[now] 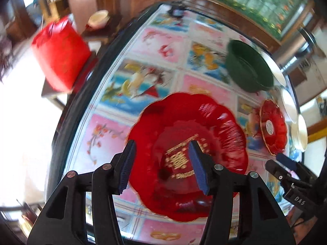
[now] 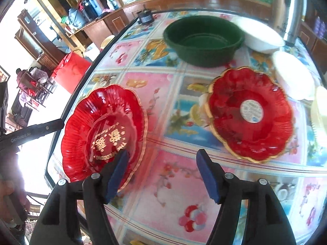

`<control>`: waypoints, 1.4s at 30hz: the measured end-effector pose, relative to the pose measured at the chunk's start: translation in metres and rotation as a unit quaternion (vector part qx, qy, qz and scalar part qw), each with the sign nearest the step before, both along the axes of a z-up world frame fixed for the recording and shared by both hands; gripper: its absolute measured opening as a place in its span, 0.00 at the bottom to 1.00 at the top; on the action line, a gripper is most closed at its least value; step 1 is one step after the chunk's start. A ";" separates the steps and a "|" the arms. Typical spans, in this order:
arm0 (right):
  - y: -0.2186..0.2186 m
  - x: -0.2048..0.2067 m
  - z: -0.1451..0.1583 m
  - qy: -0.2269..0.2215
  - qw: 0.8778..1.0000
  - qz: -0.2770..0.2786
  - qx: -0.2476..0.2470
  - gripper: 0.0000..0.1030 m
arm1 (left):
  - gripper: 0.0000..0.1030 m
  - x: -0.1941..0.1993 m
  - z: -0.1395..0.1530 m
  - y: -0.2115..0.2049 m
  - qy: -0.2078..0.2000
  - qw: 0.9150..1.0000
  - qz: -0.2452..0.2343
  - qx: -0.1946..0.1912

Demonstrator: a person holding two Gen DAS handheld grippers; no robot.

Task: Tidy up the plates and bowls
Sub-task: 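Move the left tool to the small red gold-rimmed plate with sticker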

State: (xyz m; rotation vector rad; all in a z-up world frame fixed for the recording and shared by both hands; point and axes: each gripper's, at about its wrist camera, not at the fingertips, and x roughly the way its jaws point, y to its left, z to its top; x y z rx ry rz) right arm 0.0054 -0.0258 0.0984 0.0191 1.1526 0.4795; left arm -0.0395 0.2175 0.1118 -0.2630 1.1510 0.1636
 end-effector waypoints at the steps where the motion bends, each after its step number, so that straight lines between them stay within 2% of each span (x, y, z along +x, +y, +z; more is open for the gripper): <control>1: -0.006 0.000 0.002 -0.002 1.000 -0.005 0.001 0.67 | 0.52 0.003 0.004 -0.010 -0.004 1.000 -0.008 0.011; 7: -0.044 0.003 0.010 -0.014 0.999 -0.033 -0.001 0.73 | 0.53 0.026 0.007 -0.056 -0.001 0.999 -0.053 0.005; 10: -0.065 0.005 0.013 -0.017 0.999 -0.051 -0.006 0.74 | 0.53 0.039 0.006 -0.080 -0.003 0.997 -0.070 -0.023; 14: -0.093 0.009 0.016 -0.021 0.997 -0.073 -0.005 0.76 | 0.53 0.056 0.004 -0.108 0.000 0.996 -0.082 -0.041; 22: -0.140 0.026 0.016 -0.017 0.994 -0.108 -0.002 0.78 | 0.59 0.086 -0.001 -0.154 -0.001 0.993 -0.111 -0.034; 31: -0.167 0.045 0.006 -0.002 0.992 -0.125 0.003 0.78 | 0.59 0.117 -0.016 -0.183 0.017 0.990 -0.136 -0.019; 42: -0.173 0.064 -0.010 0.020 0.993 -0.119 0.007 0.79 | 0.60 0.141 -0.030 -0.192 0.018 0.989 -0.145 -0.013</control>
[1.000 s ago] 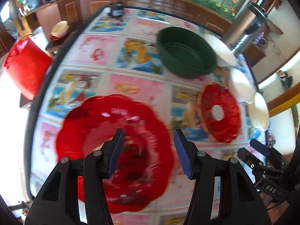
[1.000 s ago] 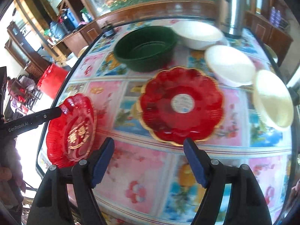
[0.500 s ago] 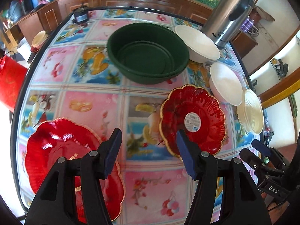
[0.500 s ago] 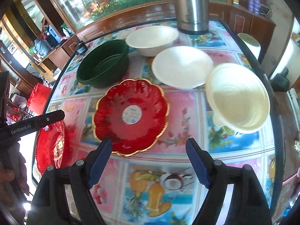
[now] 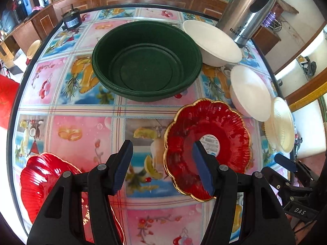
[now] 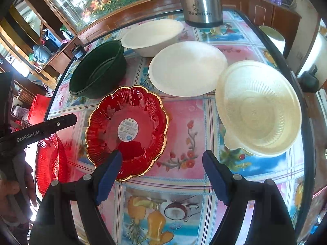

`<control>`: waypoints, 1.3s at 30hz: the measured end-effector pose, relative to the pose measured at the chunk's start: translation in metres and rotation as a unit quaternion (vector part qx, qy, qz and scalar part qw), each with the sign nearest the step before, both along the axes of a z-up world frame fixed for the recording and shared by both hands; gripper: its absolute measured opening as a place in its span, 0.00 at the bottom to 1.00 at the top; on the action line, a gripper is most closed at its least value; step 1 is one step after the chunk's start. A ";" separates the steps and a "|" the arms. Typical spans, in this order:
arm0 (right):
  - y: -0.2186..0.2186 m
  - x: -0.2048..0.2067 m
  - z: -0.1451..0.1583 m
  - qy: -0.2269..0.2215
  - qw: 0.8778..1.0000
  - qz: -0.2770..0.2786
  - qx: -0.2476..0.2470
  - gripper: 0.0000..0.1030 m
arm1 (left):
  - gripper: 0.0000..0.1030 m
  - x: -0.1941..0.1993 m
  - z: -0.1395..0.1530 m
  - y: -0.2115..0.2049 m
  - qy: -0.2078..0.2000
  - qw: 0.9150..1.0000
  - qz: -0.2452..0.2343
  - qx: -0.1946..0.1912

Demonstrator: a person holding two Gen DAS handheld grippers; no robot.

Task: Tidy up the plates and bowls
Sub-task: 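Move the left tool to the small red gold-rimmed plate with sticker, then close the left tool on the rim of the small red plate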

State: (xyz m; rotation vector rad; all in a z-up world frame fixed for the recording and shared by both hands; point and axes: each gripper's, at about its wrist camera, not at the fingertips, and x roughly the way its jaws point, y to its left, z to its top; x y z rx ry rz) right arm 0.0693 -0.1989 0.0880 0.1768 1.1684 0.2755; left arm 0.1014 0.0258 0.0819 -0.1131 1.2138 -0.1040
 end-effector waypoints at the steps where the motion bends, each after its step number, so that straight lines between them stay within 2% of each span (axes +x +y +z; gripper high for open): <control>1: 0.000 0.002 -0.002 0.002 1.000 0.001 0.000 0.78 | 0.60 0.002 -0.002 0.000 0.003 1.000 -0.001 0.002; 10: -0.002 0.019 -0.010 0.014 1.000 0.005 0.008 0.78 | 0.61 0.015 -0.020 -0.003 0.024 1.000 0.000 -0.005; 15: 0.000 0.026 -0.014 0.022 1.000 0.015 0.015 0.78 | 0.61 0.017 -0.025 -0.009 0.027 1.000 -0.008 0.007; 26: 0.006 0.037 -0.018 0.024 0.999 0.037 -0.006 0.77 | 0.61 0.020 -0.035 -0.018 0.041 0.998 -0.020 0.034; 28: 0.007 0.039 -0.020 0.027 0.999 0.040 -0.008 0.73 | 0.61 0.020 -0.037 -0.020 0.043 0.998 -0.025 0.040; 30: 0.009 0.041 -0.023 0.029 0.999 0.044 -0.012 0.59 | 0.61 0.019 -0.037 -0.021 0.040 0.998 -0.027 0.049; 32: 0.011 0.043 -0.026 0.035 0.998 0.049 -0.015 0.52 | 0.61 0.019 -0.038 -0.021 0.039 0.997 -0.029 0.052; 39: 0.012 0.048 -0.027 0.036 0.997 0.058 -0.020 0.52 | 0.61 0.020 -0.042 -0.021 0.045 0.996 -0.033 0.065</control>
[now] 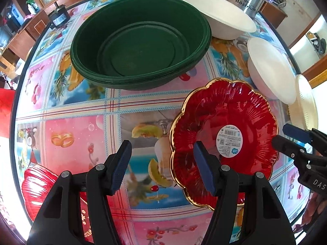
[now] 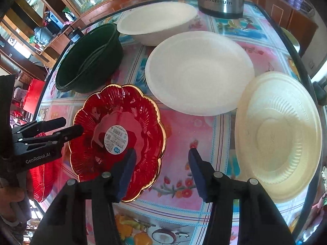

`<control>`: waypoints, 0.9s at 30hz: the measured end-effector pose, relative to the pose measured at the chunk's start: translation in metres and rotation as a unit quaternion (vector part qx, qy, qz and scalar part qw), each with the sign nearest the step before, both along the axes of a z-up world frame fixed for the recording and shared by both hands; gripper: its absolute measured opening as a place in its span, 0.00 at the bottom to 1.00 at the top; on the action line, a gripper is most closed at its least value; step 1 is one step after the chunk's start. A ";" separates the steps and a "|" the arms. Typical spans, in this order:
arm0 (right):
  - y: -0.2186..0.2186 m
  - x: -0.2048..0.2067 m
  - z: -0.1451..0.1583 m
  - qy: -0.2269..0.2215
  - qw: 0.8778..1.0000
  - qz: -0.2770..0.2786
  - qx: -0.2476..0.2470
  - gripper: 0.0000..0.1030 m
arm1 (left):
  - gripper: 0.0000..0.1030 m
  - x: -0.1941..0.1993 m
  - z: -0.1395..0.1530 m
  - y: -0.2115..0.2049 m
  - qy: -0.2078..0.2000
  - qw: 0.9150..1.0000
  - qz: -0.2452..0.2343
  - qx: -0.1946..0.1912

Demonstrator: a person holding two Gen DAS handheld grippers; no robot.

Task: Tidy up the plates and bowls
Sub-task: 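Close the left tool on the rim of the small red plate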

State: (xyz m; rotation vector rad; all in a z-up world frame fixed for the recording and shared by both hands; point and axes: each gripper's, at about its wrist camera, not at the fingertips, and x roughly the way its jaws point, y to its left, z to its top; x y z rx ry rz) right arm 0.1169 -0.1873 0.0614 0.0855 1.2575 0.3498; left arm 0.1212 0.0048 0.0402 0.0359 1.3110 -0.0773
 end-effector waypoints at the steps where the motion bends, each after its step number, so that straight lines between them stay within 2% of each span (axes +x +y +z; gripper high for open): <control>1: 0.000 0.000 0.000 0.001 1.000 0.002 0.000 0.52 | 0.61 0.000 -0.001 0.000 0.001 1.000 0.001 0.001; 8: 0.002 0.003 -0.004 0.006 1.000 0.009 0.001 0.41 | 0.61 0.000 -0.005 -0.002 0.010 1.000 -0.001 0.002; 12: 0.002 0.004 -0.005 0.008 1.000 0.012 0.002 0.28 | 0.61 -0.001 -0.005 -0.006 0.015 1.000 -0.009 -0.001; 16: 0.002 0.005 -0.007 0.009 1.000 0.014 0.001 0.22 | 0.61 -0.002 -0.008 -0.010 0.022 1.000 -0.017 -0.004; 19: 0.001 0.006 -0.010 0.013 1.000 0.014 0.005 0.12 | 0.49 -0.002 -0.010 -0.010 0.030 0.999 -0.017 -0.016; 27: 0.000 0.008 -0.010 0.013 1.000 0.019 0.010 0.08 | 0.24 0.003 -0.019 -0.019 0.051 0.998 -0.022 -0.040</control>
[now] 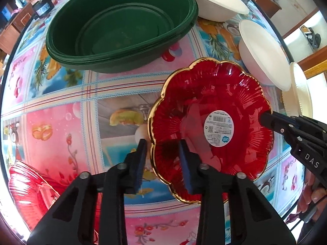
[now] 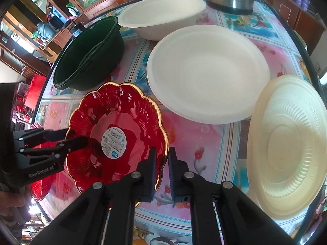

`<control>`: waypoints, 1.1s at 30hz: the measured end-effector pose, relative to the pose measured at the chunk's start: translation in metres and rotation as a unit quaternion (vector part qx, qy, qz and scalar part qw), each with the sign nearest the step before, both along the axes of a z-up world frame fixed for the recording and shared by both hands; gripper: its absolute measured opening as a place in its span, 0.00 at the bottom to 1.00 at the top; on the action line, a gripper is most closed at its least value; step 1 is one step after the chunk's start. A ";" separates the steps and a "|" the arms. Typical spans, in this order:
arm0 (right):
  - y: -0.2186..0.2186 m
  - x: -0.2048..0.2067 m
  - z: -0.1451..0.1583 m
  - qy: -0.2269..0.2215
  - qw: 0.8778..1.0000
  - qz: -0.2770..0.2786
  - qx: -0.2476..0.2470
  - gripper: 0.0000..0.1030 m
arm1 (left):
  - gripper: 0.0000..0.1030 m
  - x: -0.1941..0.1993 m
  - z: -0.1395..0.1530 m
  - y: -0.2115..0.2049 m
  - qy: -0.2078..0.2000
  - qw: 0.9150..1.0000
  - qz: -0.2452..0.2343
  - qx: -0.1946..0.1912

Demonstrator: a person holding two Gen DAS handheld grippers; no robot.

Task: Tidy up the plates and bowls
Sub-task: 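Close the left tool on the rim of the small red plate, then carry the small red plate over the wedding plate and lower it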

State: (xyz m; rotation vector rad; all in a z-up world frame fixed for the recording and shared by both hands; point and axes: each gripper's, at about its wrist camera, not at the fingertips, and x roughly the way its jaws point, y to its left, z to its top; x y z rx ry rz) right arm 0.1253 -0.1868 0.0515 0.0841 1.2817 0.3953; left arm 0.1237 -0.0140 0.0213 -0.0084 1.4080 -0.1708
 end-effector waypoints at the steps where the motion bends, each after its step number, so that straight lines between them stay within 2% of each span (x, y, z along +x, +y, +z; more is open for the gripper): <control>1: 0.000 0.000 0.000 0.000 1.000 0.001 -0.001 0.08 | 0.24 0.001 0.000 0.000 0.000 1.000 0.003 -0.002; 16: 0.003 -0.008 0.004 -0.006 1.000 -0.008 -0.001 0.08 | 0.20 -0.008 0.010 0.016 -0.006 1.000 0.012 -0.019; 33: 0.015 -0.020 0.032 -0.025 1.000 -0.003 -0.003 0.08 | 0.18 -0.034 0.048 0.047 -0.031 0.998 0.027 -0.036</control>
